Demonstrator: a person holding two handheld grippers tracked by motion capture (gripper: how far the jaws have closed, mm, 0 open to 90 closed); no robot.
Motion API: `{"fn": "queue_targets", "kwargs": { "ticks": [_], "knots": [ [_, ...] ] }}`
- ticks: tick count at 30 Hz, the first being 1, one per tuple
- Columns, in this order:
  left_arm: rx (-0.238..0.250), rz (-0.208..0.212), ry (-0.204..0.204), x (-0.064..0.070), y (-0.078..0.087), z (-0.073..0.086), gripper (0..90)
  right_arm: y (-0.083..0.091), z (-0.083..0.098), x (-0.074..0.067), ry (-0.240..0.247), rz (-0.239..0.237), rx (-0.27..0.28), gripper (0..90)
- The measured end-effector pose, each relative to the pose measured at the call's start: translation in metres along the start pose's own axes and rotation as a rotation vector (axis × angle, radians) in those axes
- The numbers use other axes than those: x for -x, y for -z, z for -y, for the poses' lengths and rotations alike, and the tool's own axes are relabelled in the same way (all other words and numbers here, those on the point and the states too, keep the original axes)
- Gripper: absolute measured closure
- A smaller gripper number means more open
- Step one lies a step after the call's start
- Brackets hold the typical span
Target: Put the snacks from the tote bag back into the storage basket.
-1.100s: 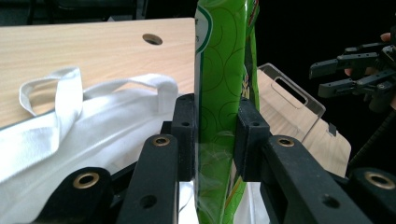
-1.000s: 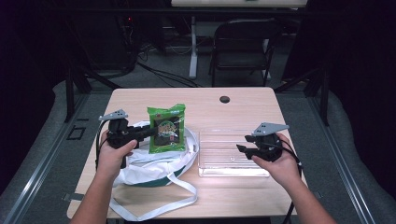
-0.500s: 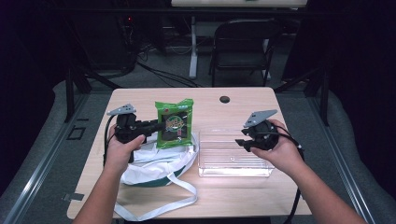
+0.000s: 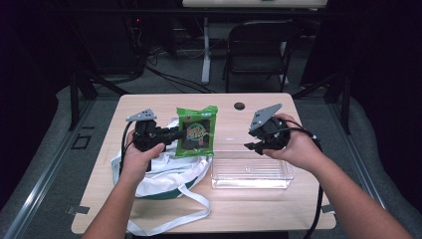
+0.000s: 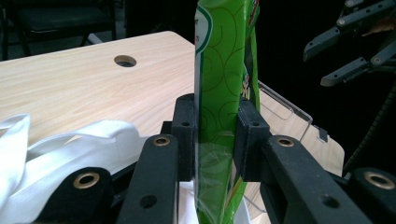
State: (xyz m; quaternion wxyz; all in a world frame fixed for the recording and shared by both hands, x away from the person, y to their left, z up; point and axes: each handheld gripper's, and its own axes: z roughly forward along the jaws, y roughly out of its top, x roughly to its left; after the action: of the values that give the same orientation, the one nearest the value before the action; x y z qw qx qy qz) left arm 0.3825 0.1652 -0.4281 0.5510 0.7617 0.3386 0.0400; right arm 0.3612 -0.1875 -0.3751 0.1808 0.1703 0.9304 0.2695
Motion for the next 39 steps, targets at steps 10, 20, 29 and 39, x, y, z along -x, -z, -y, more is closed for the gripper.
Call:
{"fn": "queue_targets", "kwargs": {
  "ticks": [10,20,29,39],
  "knots": [
    [-0.019,0.016,-0.016,0.005,-0.011,-0.002,73.7,0.007,-0.014,0.011,0.032,-0.056,-0.009,56.9],
    [-0.036,0.019,-0.03,0.009,-0.018,-0.003,73.7,0.01,-0.024,0.017,0.069,-0.077,-0.047,57.1],
    [-0.041,0.031,-0.049,0.015,-0.024,-0.008,73.7,0.016,-0.036,0.023,0.097,-0.075,-0.062,57.1],
    [-0.056,0.042,-0.07,0.022,-0.033,-0.012,73.7,0.025,-0.047,0.028,0.121,-0.064,-0.06,54.8]
  ]
}}
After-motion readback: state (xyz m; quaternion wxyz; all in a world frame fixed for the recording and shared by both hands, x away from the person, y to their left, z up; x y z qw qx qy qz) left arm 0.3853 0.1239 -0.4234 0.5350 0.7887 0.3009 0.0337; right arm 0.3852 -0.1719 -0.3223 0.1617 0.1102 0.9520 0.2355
